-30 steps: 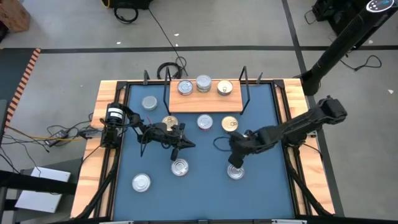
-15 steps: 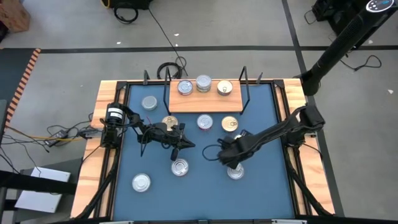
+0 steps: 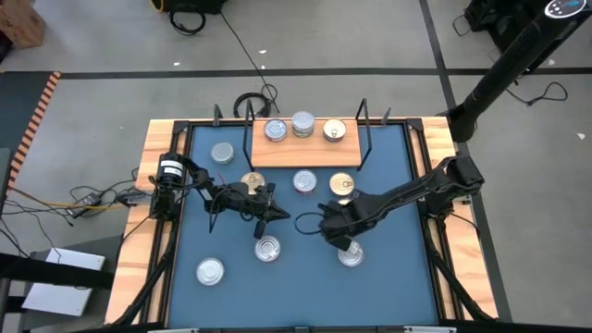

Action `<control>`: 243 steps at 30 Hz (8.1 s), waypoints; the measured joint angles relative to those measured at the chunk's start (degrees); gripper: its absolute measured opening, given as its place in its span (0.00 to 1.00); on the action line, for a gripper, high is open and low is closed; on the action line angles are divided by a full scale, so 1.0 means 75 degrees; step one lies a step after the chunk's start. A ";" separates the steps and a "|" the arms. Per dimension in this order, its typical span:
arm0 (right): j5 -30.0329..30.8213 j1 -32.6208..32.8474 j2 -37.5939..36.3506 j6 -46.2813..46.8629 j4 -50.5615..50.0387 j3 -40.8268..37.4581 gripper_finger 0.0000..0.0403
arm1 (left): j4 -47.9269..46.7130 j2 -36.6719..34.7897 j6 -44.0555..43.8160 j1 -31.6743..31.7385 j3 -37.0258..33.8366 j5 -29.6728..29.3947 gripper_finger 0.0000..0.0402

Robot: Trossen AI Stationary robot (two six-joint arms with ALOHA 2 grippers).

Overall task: Stack canned seafood by type on shelf
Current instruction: Stack the blue tuna can on top of the other blue tuna can on the shelf

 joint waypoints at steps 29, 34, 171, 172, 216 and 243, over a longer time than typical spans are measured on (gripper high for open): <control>-0.0821 0.0668 -0.0732 -0.0582 0.2712 -0.0868 0.25 | 0.0000 0.0000 -0.0006 0.0000 0.0000 0.0009 0.01; -0.0379 0.0934 -0.0220 -0.0820 0.2968 -0.0875 0.27 | -0.0109 0.0000 -0.0006 0.0002 0.0023 0.0006 0.01; 0.0048 0.0091 -0.0338 -0.0591 0.1430 -0.0435 0.67 | -0.0221 0.0000 -0.0055 -0.0006 0.0041 0.0070 0.01; 0.0043 0.0094 -0.0338 -0.0662 0.1430 -0.0435 0.65 | -0.0224 0.0000 -0.0055 -0.0006 0.0041 0.0070 0.01; 0.4929 -0.4407 -0.0341 -1.1595 0.3533 0.0376 0.47 | -0.0224 0.0000 -0.0004 -0.0006 0.0041 0.0067 0.01; 0.4540 -0.5067 -0.0353 -1.2141 0.5333 -0.1067 0.55 | -0.0227 0.0000 0.0000 -0.0004 0.0044 0.0067 0.01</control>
